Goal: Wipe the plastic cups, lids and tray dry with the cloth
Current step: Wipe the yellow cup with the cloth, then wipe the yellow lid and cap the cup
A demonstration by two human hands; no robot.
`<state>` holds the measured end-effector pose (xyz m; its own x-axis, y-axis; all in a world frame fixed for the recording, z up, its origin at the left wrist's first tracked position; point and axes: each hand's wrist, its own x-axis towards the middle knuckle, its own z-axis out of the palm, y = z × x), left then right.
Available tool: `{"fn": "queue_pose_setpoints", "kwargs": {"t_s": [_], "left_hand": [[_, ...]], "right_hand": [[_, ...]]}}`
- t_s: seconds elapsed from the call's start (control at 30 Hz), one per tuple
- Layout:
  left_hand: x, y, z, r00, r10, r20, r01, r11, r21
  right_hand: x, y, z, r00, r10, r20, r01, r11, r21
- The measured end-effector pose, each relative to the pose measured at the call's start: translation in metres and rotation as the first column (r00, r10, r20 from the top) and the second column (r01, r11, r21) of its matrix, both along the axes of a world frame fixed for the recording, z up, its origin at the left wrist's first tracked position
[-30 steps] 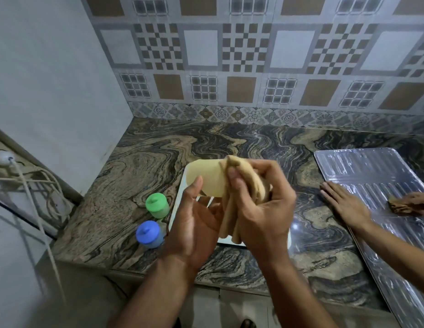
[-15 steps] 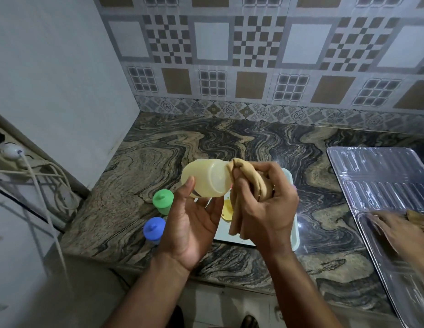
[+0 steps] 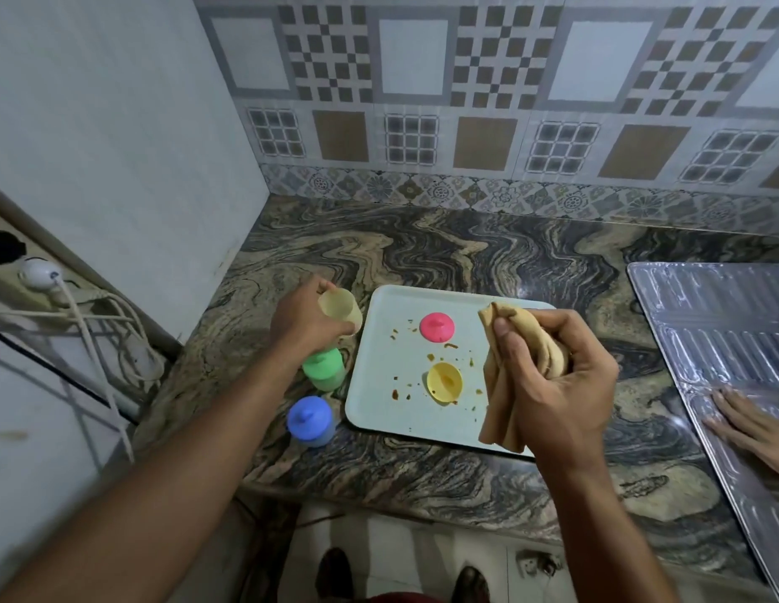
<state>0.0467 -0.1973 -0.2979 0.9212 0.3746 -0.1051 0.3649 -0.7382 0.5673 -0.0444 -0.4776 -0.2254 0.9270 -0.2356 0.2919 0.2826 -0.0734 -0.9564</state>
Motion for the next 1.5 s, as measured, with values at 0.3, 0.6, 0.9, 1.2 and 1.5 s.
{"fn": "queue_pose_setpoints", "kwargs": {"t_s": [0.3, 0.6, 0.9, 1.2, 1.5], "left_hand": [[0.033, 0.015, -0.044, 0.972, -0.105, -0.212, 0.14, 0.977, 0.16], [0.024, -0.008, -0.042, 0.967, -0.254, -0.008, 0.25, 0.942, 0.226], [-0.036, -0.118, -0.054, 0.904, -0.427, 0.001, 0.426, 0.902, 0.075], [-0.023, -0.167, -0.069, 0.966, -0.199, -0.164, 0.203, 0.979, 0.006], [-0.026, -0.149, -0.047, 0.995, -0.029, -0.097, -0.014, 0.908, -0.419]], "right_hand": [[0.0, -0.008, -0.013, 0.997, -0.06, -0.046, 0.058, 0.998, -0.035], [-0.001, -0.029, -0.021, 0.988, -0.148, -0.054, 0.146, 0.988, -0.046], [-0.008, -0.045, -0.029, 0.986, -0.154, -0.068, 0.152, 0.988, -0.021], [-0.03, -0.069, -0.031, 0.977, -0.185, -0.108, 0.183, 0.983, -0.02], [-0.039, -0.086, -0.039, 0.961, -0.197, -0.192, 0.203, 0.979, 0.01]]}}
